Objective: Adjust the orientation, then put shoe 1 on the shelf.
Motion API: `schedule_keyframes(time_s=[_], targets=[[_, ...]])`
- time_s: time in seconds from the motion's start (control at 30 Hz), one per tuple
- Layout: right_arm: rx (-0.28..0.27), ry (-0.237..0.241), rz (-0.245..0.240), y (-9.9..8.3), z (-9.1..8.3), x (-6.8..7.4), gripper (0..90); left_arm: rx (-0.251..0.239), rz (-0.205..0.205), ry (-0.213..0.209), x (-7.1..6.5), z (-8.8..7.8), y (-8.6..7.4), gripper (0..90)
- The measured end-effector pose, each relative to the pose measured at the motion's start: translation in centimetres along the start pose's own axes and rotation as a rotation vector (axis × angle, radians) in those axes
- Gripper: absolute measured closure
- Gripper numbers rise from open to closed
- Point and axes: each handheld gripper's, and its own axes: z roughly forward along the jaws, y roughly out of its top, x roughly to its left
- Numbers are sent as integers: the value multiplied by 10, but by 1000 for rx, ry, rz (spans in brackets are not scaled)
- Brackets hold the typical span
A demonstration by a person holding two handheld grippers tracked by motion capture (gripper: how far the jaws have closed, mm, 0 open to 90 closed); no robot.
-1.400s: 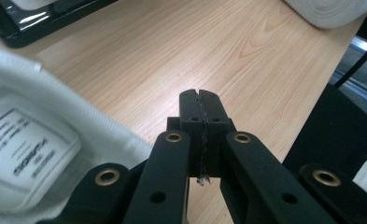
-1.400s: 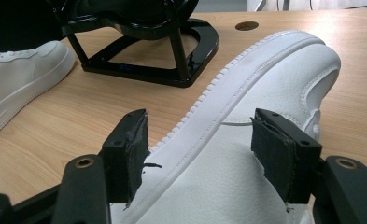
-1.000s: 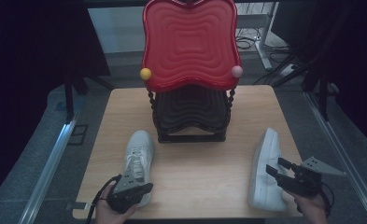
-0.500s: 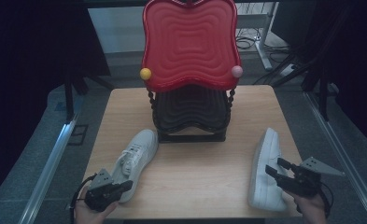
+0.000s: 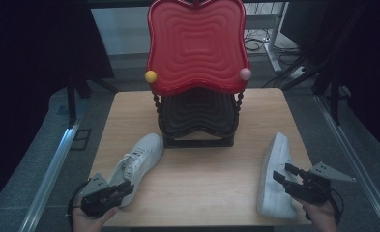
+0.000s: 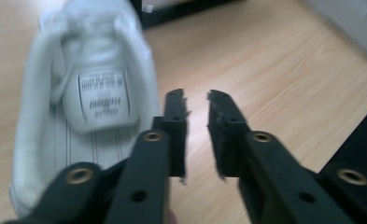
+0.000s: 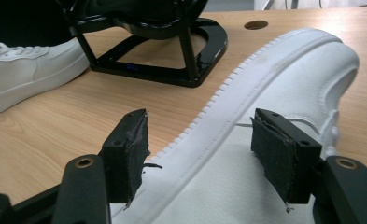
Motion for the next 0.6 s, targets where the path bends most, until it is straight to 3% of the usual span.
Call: schedule_keyframes(time_s=[0.13, 0.33, 0.6], targets=[[-5, 7, 0, 1, 0, 3, 364, -67, -20, 22, 5, -8, 8, 589], [-21, 0, -15, 4, -3, 6, 365, -105, -24, 75, 17, -11, 20, 452], [-33, 9, -27, 5, -4, 13, 365, -96, -13, 117, 42, 1, 27, 435]])
